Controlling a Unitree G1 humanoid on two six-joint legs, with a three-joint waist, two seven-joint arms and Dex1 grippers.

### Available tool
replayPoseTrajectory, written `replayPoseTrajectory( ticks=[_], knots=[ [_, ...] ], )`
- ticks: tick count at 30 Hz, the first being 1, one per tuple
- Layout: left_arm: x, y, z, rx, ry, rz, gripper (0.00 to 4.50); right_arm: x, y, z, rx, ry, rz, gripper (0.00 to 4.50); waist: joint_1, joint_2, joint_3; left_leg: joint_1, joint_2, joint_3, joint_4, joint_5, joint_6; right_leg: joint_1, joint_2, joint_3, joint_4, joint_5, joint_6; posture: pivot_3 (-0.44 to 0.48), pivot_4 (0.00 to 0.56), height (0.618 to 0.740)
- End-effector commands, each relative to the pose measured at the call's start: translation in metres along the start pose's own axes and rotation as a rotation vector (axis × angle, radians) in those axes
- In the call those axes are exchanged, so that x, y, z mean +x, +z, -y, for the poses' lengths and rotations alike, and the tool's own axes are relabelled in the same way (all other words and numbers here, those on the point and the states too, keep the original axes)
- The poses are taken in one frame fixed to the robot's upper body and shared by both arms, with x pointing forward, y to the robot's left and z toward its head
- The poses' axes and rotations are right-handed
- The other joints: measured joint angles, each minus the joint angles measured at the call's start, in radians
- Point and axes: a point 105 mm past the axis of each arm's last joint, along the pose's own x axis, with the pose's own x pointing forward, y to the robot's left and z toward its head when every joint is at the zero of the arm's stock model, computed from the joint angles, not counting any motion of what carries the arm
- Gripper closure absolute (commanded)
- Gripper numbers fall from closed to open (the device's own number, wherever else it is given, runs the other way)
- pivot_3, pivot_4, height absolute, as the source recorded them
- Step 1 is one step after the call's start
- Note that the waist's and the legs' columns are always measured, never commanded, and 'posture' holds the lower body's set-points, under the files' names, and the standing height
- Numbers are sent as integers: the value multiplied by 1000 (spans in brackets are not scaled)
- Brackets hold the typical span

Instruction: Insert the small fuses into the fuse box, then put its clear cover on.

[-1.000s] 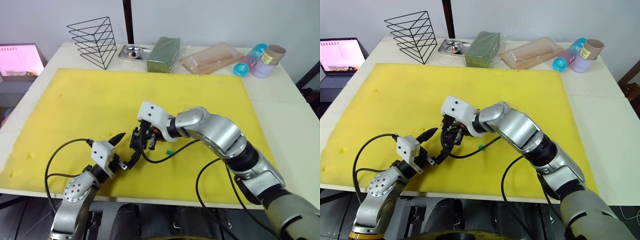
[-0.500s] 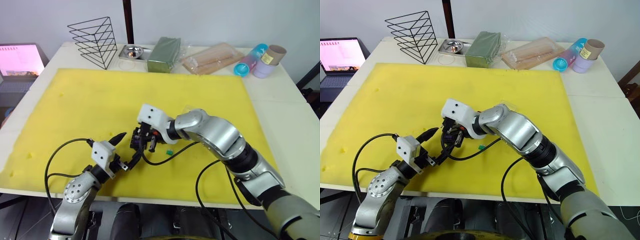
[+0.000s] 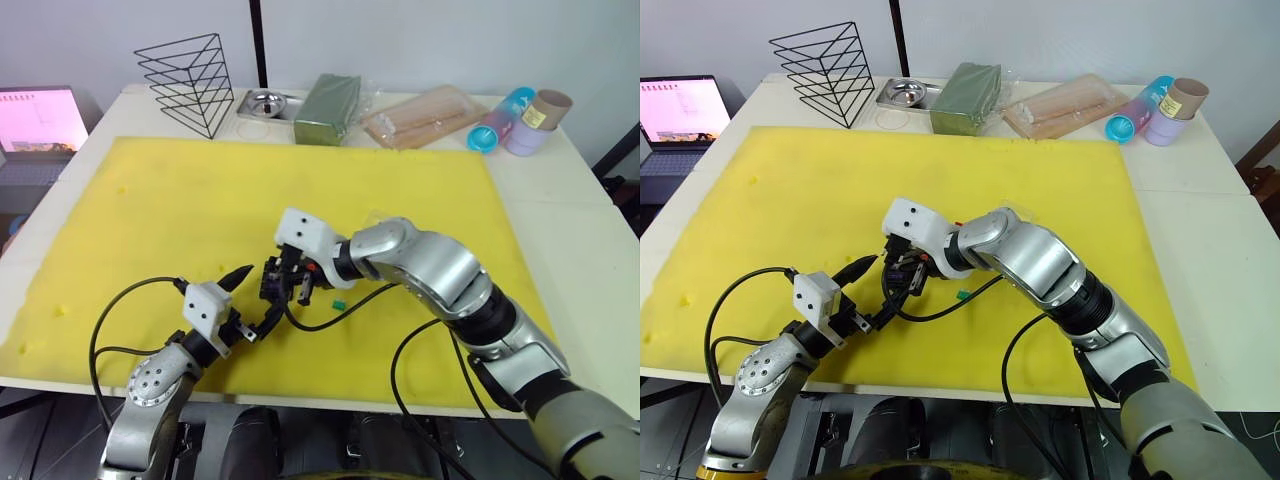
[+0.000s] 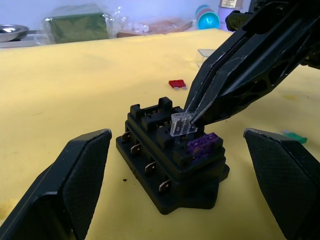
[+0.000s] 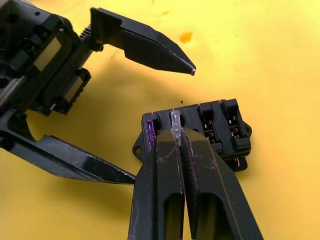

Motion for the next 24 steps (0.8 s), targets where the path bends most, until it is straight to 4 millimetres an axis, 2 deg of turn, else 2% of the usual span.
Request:
replayPoseTrajectory(
  ticks=[1, 7, 24],
  knots=[
    [0, 10, 4, 19, -11, 31, 19, -6, 17, 2, -36, -8, 58, 4500, 0, 0, 0, 0, 0, 0, 0, 0, 0, 0, 0, 0, 0, 0, 0, 0, 150, 740],
    [0, 10, 4, 17, -11, 29, 19, -6, 19, 3, -37, -8, 67, 4500, 0, 0, 0, 0, 0, 0, 0, 0, 0, 0, 0, 0, 0, 0, 0, 0, 150, 740],
    [0, 8, 4, 11, -6, 25, 19, -3, 8, 3, -75, -5, 27, 4500, 0, 0, 0, 0, 0, 0, 0, 0, 0, 0, 0, 0, 0, 0, 0, 0, 150, 740]
  ],
)
